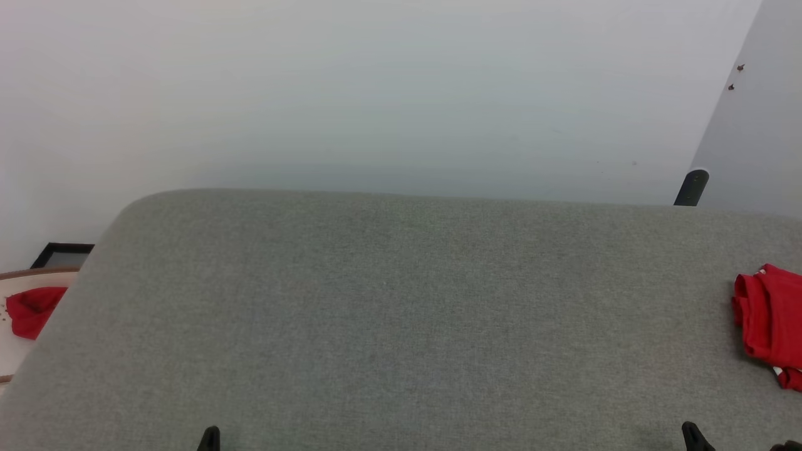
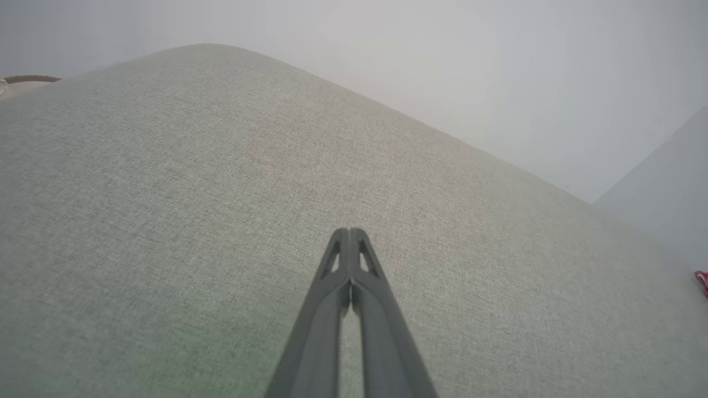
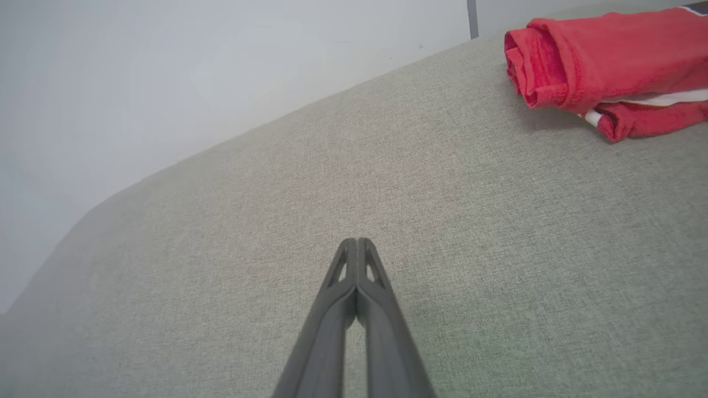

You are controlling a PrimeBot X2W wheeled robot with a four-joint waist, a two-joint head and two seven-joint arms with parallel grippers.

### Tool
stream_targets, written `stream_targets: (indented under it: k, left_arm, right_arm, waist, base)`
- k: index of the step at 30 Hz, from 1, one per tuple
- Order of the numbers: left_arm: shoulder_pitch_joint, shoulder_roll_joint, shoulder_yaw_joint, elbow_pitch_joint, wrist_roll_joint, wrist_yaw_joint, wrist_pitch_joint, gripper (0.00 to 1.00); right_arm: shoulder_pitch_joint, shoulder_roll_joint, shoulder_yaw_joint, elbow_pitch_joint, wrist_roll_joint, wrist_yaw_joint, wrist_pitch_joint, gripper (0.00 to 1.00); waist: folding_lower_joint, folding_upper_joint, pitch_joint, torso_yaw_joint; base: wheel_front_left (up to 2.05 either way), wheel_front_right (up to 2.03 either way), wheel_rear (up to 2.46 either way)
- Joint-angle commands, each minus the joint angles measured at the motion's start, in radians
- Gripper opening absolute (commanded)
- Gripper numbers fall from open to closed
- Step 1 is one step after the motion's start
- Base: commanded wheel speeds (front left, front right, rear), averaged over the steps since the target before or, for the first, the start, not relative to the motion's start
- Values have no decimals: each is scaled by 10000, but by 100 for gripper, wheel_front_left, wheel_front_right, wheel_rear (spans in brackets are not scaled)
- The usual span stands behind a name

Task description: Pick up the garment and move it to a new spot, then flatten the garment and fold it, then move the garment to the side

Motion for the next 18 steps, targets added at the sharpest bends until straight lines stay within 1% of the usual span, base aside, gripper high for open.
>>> stream_targets:
  k: [1,18]
  left_arm:
    - [-323,38,52,-200,-431,-4,66,0]
    - [-836,-122,143,-342,-3002,-9,747,0]
  right_arm:
    - [-322,-20,1,-101,417,0,20,0]
    - [-950,44,10,109,2966,-1,172,0]
  waist:
    - [0,0,17,-16]
    - [0,0,181,-160]
  base:
    - [0,0,0]
    - [0,0,0]
